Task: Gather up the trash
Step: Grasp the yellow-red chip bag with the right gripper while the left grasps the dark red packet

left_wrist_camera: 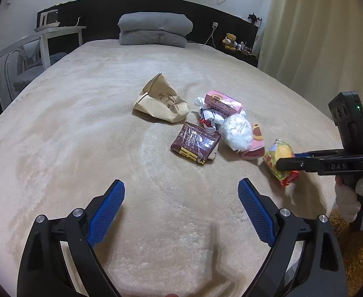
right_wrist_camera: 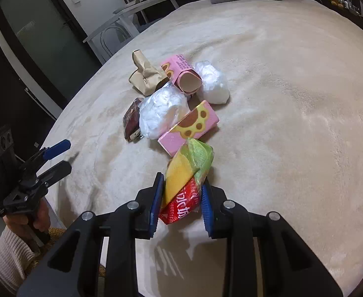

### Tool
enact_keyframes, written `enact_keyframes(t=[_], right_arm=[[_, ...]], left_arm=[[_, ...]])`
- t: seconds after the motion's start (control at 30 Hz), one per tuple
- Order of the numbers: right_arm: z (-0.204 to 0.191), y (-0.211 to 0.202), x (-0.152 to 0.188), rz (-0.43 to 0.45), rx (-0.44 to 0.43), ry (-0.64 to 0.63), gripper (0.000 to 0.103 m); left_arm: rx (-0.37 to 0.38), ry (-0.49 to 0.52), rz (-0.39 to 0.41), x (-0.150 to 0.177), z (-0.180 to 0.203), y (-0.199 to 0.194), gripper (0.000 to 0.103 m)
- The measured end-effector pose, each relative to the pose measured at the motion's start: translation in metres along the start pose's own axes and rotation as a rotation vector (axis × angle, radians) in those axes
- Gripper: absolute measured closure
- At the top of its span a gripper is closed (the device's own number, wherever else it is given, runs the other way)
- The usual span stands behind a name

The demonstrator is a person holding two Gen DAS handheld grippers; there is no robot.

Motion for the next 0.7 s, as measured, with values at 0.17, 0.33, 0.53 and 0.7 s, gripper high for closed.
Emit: enact_keyframes(t=[0.17,0.33,0.53,0.7], right_arm=[[0.003,-0.013,0.015,0.022,0.019,-0.006,0.073],[0.005,-0.015,0.029,0.013,0.059,-0.017,0.073],[0.0,-0.029,0.034,0.034,0.04,-0.031,0.073],[0.005,-0.026,0.04,0.007,0.049,-0.022,0.073]], left_arm=[[-0.003,0.037,-0.028,-0.013,0.0,0.023,0.012],[-0.011,0.057,-0.054,-0.022,0.003,0.041,0.012],[-0.012,0.081,-0.062,-0.036,0.015,0.058,0.012],[-0.05,0.134,-0.099,-0.041,0.025,0.081,0.012]])
Point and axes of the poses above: each gripper's, at about its wrist camera, not at the fingertips, and y roughly the way its jaws point, z to its right, x to its underside, the point moved 7 cm from there along y, roughly the way its jaws point, and after that the axes turned 7 degrees about -z, right-handed, at the moved point
